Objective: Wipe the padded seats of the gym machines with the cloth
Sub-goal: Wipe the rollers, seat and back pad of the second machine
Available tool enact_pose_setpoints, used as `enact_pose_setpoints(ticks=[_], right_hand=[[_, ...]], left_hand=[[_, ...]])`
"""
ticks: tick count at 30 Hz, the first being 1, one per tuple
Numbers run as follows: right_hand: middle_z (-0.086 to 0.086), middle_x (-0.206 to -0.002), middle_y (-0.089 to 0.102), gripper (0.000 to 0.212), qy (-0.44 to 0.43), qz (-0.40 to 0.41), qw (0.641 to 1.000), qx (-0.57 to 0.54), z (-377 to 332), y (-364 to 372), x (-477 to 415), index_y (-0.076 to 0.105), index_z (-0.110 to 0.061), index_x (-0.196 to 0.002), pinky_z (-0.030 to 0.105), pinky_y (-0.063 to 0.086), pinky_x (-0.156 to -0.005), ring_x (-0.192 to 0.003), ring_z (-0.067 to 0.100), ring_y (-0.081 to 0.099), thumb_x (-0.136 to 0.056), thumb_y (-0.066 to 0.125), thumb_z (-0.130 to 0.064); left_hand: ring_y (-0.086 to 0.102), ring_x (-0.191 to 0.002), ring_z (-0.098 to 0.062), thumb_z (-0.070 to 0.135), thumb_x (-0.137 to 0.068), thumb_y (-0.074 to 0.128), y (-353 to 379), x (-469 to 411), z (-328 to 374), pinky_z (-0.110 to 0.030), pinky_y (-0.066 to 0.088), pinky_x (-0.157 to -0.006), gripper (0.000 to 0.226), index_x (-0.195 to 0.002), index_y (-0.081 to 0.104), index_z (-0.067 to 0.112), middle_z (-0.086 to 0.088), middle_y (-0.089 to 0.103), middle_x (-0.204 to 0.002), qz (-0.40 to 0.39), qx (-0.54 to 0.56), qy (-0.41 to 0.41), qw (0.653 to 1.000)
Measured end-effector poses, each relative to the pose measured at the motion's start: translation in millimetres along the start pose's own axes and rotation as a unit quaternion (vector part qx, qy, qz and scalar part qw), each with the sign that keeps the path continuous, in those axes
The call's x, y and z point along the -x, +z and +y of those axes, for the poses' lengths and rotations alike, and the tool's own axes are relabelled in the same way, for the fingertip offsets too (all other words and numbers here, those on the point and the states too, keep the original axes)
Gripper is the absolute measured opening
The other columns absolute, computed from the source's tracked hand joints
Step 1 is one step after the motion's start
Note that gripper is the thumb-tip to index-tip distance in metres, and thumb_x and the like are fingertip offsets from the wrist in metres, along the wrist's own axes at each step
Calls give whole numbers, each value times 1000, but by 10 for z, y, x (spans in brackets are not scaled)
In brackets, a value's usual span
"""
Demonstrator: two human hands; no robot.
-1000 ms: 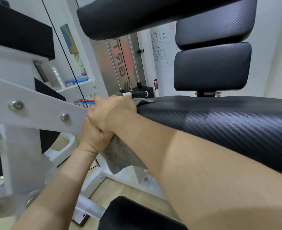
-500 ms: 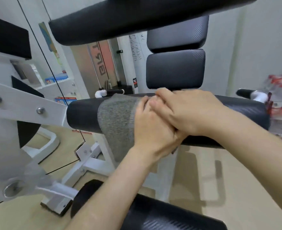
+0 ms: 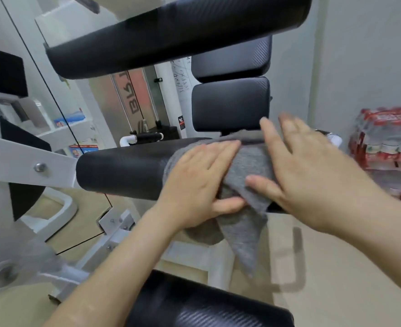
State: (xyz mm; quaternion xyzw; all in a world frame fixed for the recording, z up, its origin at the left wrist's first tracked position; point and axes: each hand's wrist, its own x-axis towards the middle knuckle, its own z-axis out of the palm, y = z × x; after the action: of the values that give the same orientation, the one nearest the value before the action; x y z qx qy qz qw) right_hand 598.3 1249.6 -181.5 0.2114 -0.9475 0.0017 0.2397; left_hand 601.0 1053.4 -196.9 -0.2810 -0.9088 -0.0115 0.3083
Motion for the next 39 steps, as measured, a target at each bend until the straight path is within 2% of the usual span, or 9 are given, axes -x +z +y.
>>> enact_pose_setpoints(ticks=[3, 6, 11, 17, 21, 25, 29, 35, 39], right_hand=[[34, -146, 29, 104, -32, -12, 998, 44, -346, 144, -52, 22, -6, -148, 55, 22, -110, -130, 45, 35, -74, 50, -73], [29, -136, 39, 104, -72, -32, 995, 58, -540, 105, -298, 18, 0, -144, 50, 29, -104, -123, 40, 40, -74, 58, -67], [12, -128, 49, 83, -138, -59, 989, -3, -378, 15, -399, 31, -9, -136, 41, 38, -97, -117, 30, 49, -75, 60, -59], [-1, -120, 57, 21, -66, -175, 975, -122, 212, -327, -243, 51, -24, -104, 39, 42, -95, -111, 24, 53, -88, 51, -36], [5, -151, 31, 53, 44, -117, 985, -116, 525, -469, -58, 38, -30, -135, 39, 38, -98, -129, 27, 41, -86, 48, -15], [8, -121, 59, 42, 70, 98, 967, -222, 370, -426, 134, 39, -30, -127, 39, 42, -83, -112, 28, 52, -86, 46, -21], [-8, -113, 63, 47, 60, -2, 937, -343, 147, -238, 89, 48, -29, -121, 32, 43, -90, -108, 12, 56, -84, 41, -58], [-4, -118, 64, 63, 23, -95, 975, -199, 82, -160, -317, 56, -29, -113, 44, 41, -95, -113, 24, 55, -87, 11, -65], [2, -139, 53, 62, 61, -197, 931, -302, 204, -81, -718, 60, -22, -126, 26, 28, -97, -128, 19, 45, -97, 18, -57]], left_hand=[[42, -129, -23, 65, -73, 58, 36, 280, -484, -38, 30, -108, 89, -142, 40, 11, -7, 45, -143, -25, -39, -56, 997], [42, -128, -20, 64, -67, 62, 35, 277, -551, -28, 25, -110, 93, -140, 42, 10, -7, 48, -140, -2, -28, -60, 998], [44, -127, -21, 72, -62, 59, 45, 217, -425, -40, 32, -107, 98, -140, 39, 16, -3, 48, -139, -17, -29, -87, 996], [53, -115, -24, 81, -66, 39, 77, -182, 208, -38, 33, -96, 91, -127, 54, 15, -3, 60, -125, -34, -67, -102, 992], [59, -91, -29, 71, -76, 32, 128, -704, 819, -37, 33, -68, 61, -96, 58, 20, -3, 64, -95, -38, -62, -92, 993], [46, -82, -26, 39, -87, 43, 92, -959, 965, -33, 28, -67, 21, -73, 37, 26, 8, 40, -71, -97, 35, -33, 994], [53, -104, -22, 44, -87, 33, 79, -603, 586, -39, 43, -83, 41, -114, 54, 22, 4, 60, -108, -51, 72, -5, 996], [62, -83, -28, 36, -91, 31, 66, -460, 386, -34, 43, -67, 41, -96, 65, 13, -6, 67, -90, 22, -19, -51, 998], [55, -110, -33, 40, -99, 22, 45, -807, 209, -37, 37, -77, 45, -116, 59, 19, -10, 61, -124, -152, 20, -162, 975]])
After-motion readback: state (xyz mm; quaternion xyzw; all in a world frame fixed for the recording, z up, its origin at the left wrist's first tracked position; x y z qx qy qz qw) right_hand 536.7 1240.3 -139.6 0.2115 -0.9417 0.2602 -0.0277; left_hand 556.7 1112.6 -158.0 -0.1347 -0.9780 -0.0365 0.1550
